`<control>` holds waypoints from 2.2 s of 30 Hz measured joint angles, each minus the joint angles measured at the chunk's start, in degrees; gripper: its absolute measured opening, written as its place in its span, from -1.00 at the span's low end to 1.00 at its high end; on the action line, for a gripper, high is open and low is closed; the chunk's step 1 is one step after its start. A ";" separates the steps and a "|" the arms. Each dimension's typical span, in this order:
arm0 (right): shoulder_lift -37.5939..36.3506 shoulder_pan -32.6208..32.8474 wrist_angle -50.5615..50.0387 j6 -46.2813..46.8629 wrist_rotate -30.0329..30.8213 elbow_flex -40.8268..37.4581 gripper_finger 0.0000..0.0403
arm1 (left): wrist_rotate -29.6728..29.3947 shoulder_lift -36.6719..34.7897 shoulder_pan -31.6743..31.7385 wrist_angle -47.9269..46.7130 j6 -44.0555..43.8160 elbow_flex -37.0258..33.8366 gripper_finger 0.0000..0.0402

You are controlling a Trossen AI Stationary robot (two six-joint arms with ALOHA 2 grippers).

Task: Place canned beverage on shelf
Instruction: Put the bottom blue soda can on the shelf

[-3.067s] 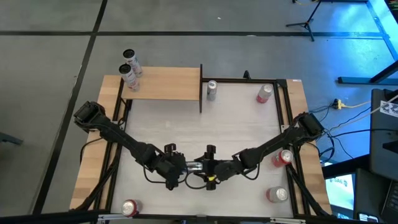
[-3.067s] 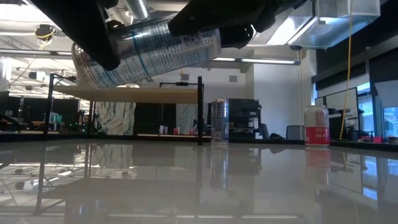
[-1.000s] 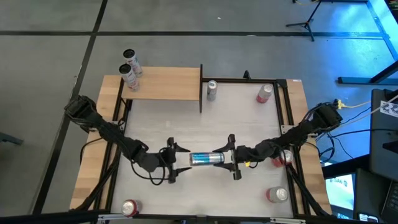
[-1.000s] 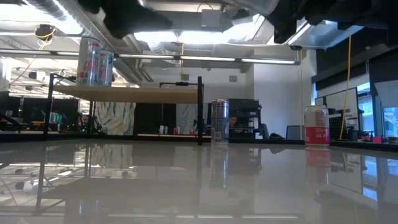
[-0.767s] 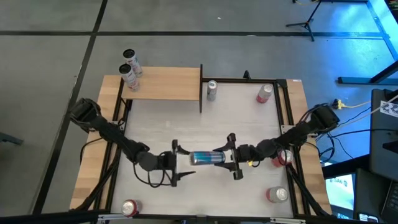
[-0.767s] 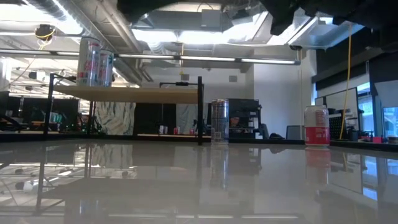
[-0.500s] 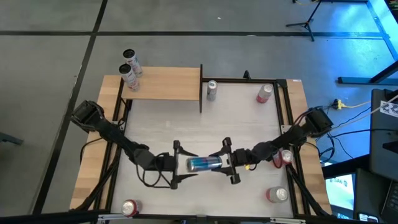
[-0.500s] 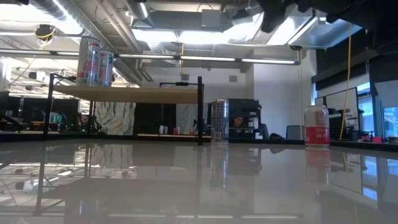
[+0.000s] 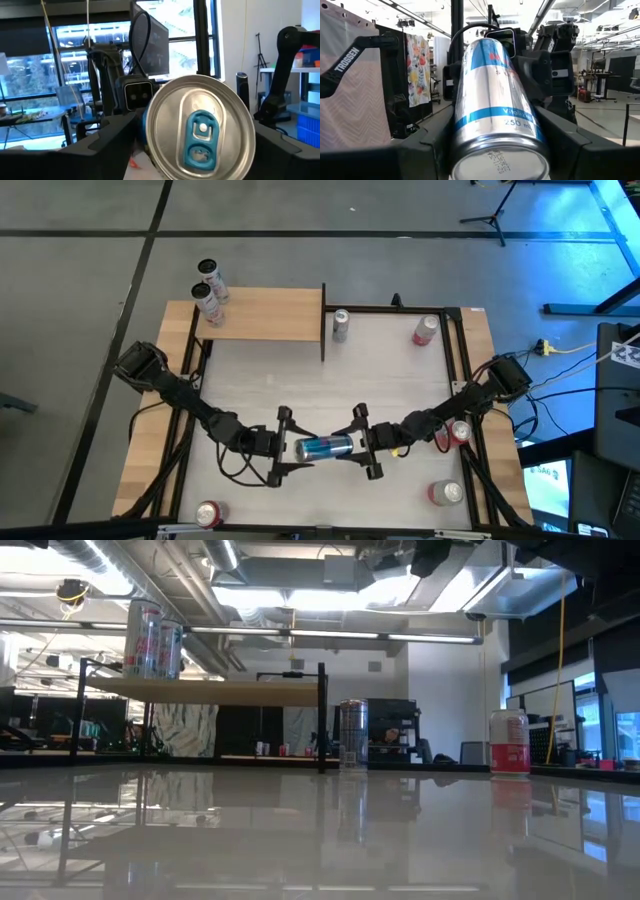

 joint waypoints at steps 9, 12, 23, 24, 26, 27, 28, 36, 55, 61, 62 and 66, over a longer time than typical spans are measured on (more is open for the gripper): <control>0.00 0.04 0.22 -0.57 0.94 0.00 0.09 | -0.12 0.00 0.46 0.32 0.50 -0.02 0.20; -0.02 0.04 -0.14 -0.72 1.00 0.00 0.19 | -0.58 0.00 0.43 0.29 1.00 -0.02 0.19; -10.64 3.82 -28.18 -0.89 15.97 -0.24 0.78 | -11.76 -12.58 -2.06 -36.76 -12.69 0.77 0.18; -11.25 3.93 -30.86 0.11 17.78 -0.24 0.74 | -11.73 -13.66 -1.72 -42.62 -16.35 1.20 0.18; -11.82 3.70 -35.23 2.59 20.07 -0.26 0.66 | -10.01 -14.93 -0.62 -51.53 -23.69 1.80 0.18; -11.85 3.65 -36.99 3.92 20.33 -0.26 0.63 | -8.62 -15.01 0.21 -55.09 -27.10 2.08 0.18; -11.82 3.15 -38.72 5.06 20.40 -0.26 0.59 | -6.83 -14.98 0.98 -57.78 -30.02 2.12 0.18; -10.55 -0.91 -47.22 13.28 18.16 -0.35 0.41 | 4.28 -11.66 5.10 -62.51 -37.43 2.26 0.18; -9.53 -1.51 -46.58 14.32 13.88 -0.37 0.31 | 8.02 -7.91 5.86 -61.42 -36.73 2.16 0.42; -9.53 -1.51 -46.53 14.30 13.88 -0.37 0.31 | 8.34 -8.14 5.86 -60.60 -36.01 2.16 0.46; -9.53 -1.51 -46.49 14.30 13.86 -0.37 0.31 | 8.36 -8.35 5.80 -60.72 -35.78 2.16 0.46; -9.53 -1.34 -46.47 14.30 13.37 0.24 0.31 | 8.35 -11.08 5.37 -62.12 -34.91 2.89 0.47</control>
